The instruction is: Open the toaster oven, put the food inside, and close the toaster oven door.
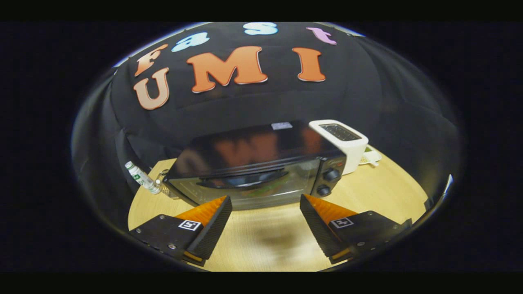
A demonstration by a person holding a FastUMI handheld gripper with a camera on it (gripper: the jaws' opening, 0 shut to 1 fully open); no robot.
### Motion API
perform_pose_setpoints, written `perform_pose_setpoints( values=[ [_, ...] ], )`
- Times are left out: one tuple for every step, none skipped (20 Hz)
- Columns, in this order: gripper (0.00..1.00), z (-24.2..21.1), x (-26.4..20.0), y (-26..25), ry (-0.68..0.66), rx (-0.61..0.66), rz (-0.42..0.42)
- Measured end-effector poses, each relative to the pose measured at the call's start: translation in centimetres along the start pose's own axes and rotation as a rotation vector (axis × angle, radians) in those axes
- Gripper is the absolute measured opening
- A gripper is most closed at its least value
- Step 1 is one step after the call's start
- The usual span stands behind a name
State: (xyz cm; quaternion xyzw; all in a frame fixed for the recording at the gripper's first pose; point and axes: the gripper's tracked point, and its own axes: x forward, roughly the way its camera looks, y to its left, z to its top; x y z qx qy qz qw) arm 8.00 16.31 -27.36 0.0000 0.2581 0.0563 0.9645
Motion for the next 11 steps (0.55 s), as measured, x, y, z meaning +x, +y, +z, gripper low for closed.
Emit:
perform_pose_setpoints(
  values=[
    [0.99,1.6,-0.6,-0.5,-0.025,-0.008,-0.003],
    [0.99,3.5,-1.2,-1.0,-0.055,-0.02,-0.008],
    [0.99,5.4,-1.8,-1.6,-0.086,-0.031,-0.015],
    [0.99,7.3,-2.5,-1.9,-0.115,-0.043,-0.019],
    [0.99,9.6,-3.2,-2.2,-0.152,-0.051,-0.022],
    [0.99,11.7,-4.0,-2.5,-0.192,-0.061,-0.027],
    [0.99,13.5,-4.5,-2.8,-0.223,-0.07,-0.033],
    [0.99,15.1,-5.3,-3.0,-0.253,-0.072,-0.038],
    [0.99,16.7,-6.1,-3.0,-0.283,-0.069,-0.041],
    [0.99,18.1,-7.0,-2.9,-0.311,-0.062,-0.036],
    [0.99,19.0,-7.8,-2.8,-0.334,-0.05,-0.03]
  ],
)
